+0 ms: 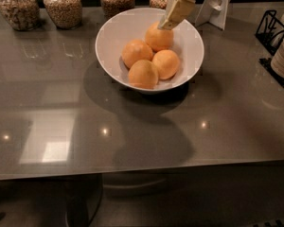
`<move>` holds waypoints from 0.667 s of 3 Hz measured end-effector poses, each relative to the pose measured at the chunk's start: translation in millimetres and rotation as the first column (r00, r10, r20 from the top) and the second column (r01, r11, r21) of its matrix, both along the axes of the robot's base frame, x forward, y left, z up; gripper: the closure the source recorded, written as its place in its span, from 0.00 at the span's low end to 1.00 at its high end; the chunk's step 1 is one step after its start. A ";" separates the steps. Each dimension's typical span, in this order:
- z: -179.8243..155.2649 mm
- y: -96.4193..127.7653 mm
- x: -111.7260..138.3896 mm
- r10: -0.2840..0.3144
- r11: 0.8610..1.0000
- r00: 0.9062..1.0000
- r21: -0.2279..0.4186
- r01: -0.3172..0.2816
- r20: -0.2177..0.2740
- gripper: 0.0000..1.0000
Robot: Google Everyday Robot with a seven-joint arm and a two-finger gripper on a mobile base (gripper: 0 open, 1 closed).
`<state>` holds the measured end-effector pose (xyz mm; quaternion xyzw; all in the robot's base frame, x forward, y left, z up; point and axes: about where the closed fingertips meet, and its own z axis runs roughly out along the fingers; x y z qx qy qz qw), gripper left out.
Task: Pick orange from white bowl
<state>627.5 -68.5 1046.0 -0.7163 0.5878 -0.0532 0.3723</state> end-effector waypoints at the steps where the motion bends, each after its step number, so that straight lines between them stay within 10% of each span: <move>1: -3.9 3.1 -1.1 0.052 0.997 0.998 -0.067 -0.049 0.039 0.00; 2: -13.1 8.4 -2.7 0.177 0.962 0.978 -0.231 -0.147 0.114 0.00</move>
Offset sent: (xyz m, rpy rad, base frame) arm -0.0009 0.0085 -0.0222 -0.4840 -0.2981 0.3677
